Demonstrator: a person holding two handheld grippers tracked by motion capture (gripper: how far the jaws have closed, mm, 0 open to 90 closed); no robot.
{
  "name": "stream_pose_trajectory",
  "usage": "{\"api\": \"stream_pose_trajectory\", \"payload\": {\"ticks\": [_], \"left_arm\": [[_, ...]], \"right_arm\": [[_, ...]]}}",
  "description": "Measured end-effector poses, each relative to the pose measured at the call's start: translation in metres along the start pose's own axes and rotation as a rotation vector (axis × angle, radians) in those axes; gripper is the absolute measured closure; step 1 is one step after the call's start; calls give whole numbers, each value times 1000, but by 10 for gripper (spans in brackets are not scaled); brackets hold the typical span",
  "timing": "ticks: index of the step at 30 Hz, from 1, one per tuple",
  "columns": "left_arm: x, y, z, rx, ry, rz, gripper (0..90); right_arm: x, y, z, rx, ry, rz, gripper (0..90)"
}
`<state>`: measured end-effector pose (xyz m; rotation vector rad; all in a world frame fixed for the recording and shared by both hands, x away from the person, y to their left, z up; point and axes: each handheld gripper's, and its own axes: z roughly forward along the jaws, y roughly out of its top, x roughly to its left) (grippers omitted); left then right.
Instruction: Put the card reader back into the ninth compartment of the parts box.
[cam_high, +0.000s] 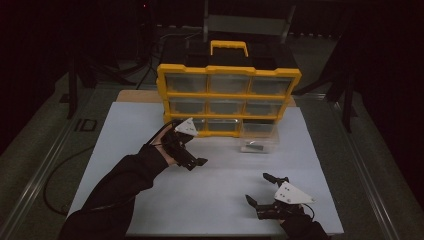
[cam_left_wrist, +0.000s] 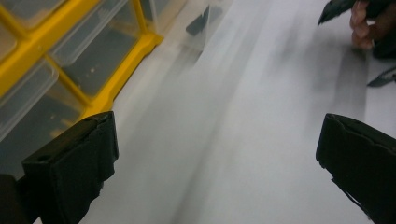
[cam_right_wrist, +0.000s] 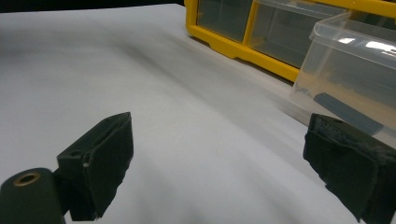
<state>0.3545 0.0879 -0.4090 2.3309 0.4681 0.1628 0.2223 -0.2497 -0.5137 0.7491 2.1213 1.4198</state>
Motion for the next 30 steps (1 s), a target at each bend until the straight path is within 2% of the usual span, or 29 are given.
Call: {"api": "stream_pose_trajectory", "payload": {"ticks": [10, 19, 30], "left_arm": [[-4, -27, -14, -3, 24, -11, 4], [-4, -62, -29, -21, 34, -60, 4], [-10, -98, -34, -17, 45, -90, 4]], "right_arm": [[0, 0, 0, 5, -2, 3, 85], [-2, -1, 1, 7, -7, 9, 86], [-1, -1, 2, 9, -7, 8, 85]]}}
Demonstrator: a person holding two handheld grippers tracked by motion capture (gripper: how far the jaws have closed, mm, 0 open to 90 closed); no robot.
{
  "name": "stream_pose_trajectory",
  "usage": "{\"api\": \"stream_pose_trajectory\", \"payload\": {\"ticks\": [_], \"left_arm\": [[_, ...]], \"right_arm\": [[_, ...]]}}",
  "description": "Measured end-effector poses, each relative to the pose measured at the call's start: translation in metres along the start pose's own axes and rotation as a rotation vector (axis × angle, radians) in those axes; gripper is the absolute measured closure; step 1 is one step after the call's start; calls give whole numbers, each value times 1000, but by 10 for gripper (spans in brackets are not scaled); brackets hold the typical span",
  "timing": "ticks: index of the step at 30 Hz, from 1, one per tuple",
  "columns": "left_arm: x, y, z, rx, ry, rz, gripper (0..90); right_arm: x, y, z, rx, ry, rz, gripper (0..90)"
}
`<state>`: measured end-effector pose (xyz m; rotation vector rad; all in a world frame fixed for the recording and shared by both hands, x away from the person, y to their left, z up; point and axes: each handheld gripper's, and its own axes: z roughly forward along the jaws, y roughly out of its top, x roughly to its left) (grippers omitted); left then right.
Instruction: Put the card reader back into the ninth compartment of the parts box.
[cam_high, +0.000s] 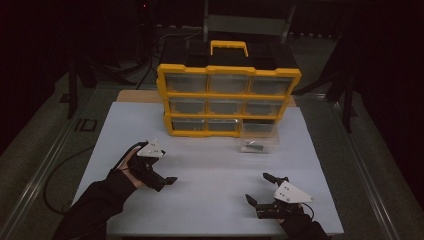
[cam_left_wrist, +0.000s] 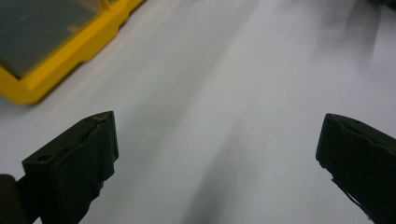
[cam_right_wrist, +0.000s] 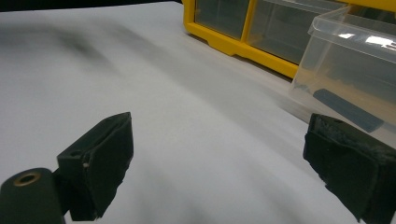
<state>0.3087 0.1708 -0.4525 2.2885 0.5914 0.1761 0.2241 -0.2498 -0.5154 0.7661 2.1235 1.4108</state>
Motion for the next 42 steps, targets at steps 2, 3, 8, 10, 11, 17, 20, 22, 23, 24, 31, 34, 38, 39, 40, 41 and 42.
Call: {"api": "stream_pose_trajectory", "payload": {"ticks": [2, 3, 8, 10, 11, 17, 20, 22, 23, 24, 31, 34, 38, 39, 40, 41, 42], "left_arm": [[-1, -7, -2, -3, 6, -4, 4], [-2, -10, -3, -3, 6, -10, 4], [-5, -25, -8, -5, 20, -27, 5], [-5, -31, -10, -10, 21, -37, 5], [-6, -34, -11, -14, 22, -41, 4], [-8, -49, -17, -27, 30, -64, 4], [-9, -55, -20, -43, 36, -76, 4], [-11, -60, -22, -50, 39, -84, 5], [-11, -62, -22, -52, 39, -89, 5], [-12, -64, -23, -52, 43, -91, 4], [-14, -80, -27, -63, 52, -125, 5], [-14, -85, -28, -65, 62, -136, 5], [-12, -91, -29, -75, 64, -160, 5], [-12, -92, -29, -75, 67, -160, 5], [-12, -93, -29, -70, 70, -161, 5], [-13, -94, -28, -68, 70, -162, 5], [-13, -96, -28, -67, 71, -164, 5]], "right_arm": [[0, 0, 0, -1, -1, -1, 86], [0, 0, 0, -2, 0, -1, 86], [0, 0, 0, 3, 0, -1, 86], [0, 0, 0, 7, -2, -4, 85], [0, 0, 0, 7, -2, -4, 85], [1, 0, 1, 3, 0, -2, 86], [1, 0, 1, 4, -2, -6, 86], [1, 0, 1, 2, -1, -2, 85], [1, 0, 1, 2, -1, -1, 86], [1, 0, 1, 2, -1, -2, 85], [1, 0, 1, 6, 1, -2, 86], [1, -1, 2, 5, 2, -4, 86], [2, 0, 2, 8, 1, -5, 86], [1, 0, 1, 12, -1, -7, 85], [1, 0, 1, 11, 0, -8, 86], [1, 0, 1, 9, -1, -10, 86], [1, 0, 1, 7, 0, -5, 86]]}}
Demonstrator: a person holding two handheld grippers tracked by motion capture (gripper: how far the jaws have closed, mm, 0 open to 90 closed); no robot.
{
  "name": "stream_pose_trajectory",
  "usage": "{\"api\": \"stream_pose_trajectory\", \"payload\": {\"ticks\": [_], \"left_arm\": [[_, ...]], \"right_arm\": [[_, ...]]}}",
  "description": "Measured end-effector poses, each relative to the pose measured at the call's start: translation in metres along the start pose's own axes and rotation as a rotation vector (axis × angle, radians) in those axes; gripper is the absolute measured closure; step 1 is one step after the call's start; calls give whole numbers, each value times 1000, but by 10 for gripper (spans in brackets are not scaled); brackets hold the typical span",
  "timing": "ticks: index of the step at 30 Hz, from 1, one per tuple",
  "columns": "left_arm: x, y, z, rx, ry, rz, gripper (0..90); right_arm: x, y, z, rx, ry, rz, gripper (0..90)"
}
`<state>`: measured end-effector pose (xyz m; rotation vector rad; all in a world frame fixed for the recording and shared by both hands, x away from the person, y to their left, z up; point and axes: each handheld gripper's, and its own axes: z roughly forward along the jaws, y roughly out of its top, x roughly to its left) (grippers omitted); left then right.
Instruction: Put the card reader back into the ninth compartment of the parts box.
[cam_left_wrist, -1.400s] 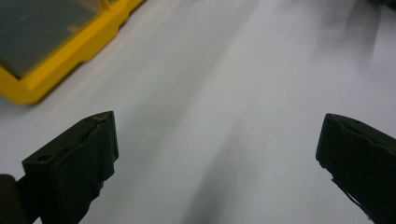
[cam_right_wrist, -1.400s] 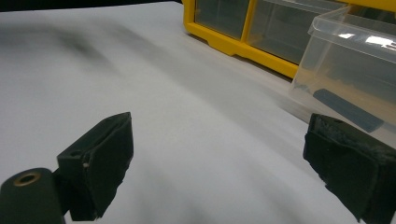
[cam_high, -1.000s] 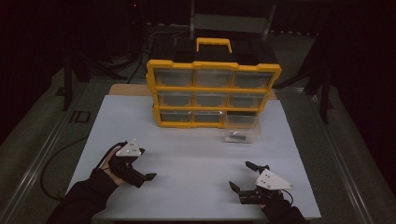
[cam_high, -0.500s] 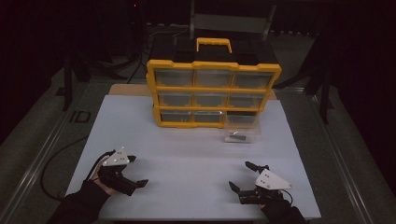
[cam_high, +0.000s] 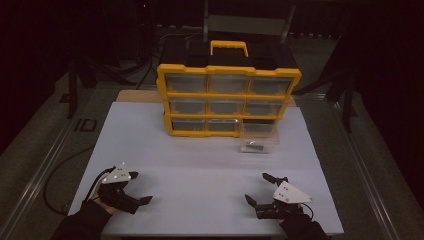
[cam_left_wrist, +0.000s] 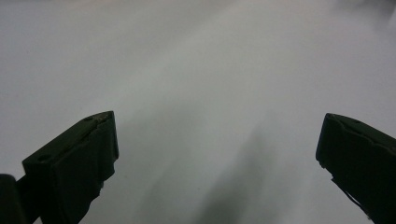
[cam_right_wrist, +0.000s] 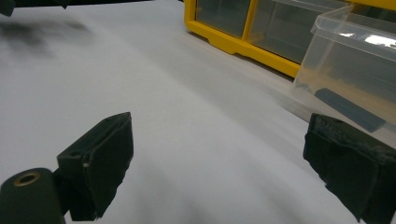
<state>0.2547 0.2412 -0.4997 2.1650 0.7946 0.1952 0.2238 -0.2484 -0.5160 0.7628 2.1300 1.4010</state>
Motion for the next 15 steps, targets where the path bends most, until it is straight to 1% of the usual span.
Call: {"api": "stream_pose_trajectory", "payload": {"ticks": [7, 10, 12, 15], "left_arm": [[3, -4, -2, -40, 25, -10, 5], [3, -5, -4, -45, 30, -5, 5], [3, -6, -3, -40, 26, -6, 5], [2, -6, -2, -36, 18, -3, 5]], "right_arm": [[0, 0, 0, 3, 2, -11, 85], [0, 0, 0, 2, -1, -11, 85], [0, 0, 0, -1, 0, -4, 86], [0, 0, 0, 6, -1, -7, 86]]}}
